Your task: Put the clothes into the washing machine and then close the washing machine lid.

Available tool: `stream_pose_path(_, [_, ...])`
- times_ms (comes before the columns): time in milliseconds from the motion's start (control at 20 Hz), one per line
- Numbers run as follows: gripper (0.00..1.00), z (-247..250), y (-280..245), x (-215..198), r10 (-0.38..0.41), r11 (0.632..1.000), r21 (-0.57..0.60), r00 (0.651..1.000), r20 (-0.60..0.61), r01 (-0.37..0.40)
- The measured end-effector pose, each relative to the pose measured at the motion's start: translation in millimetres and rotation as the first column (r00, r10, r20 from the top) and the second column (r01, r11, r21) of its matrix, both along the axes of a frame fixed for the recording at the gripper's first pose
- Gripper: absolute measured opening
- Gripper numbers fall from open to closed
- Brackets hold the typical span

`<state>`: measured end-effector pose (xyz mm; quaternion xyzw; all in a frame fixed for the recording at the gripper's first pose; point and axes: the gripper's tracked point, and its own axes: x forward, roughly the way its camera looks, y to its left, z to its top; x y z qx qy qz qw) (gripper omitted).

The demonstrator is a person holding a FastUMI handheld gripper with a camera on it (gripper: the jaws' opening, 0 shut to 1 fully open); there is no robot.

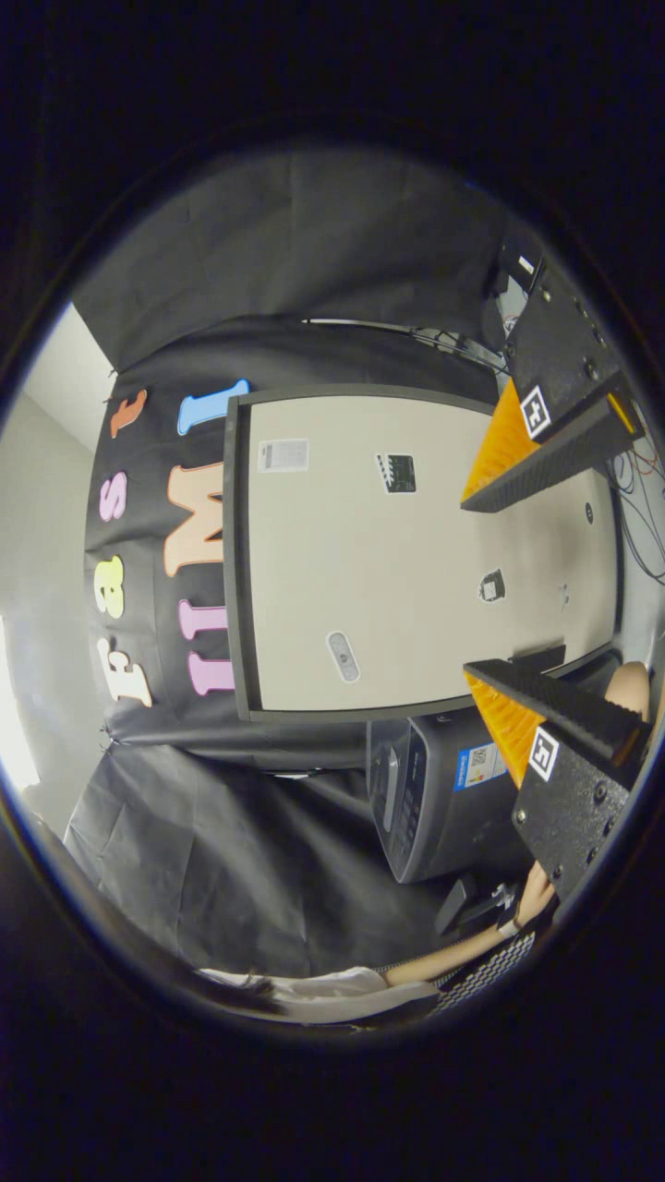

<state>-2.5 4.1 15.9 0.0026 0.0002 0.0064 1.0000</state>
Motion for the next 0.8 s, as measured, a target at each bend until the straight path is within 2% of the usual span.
stream_pose_path(800, [0.97, -1.5, 0.7, -1.2, 0.001, 1.000, 0.000, 1.000, -0.003, -0.001])
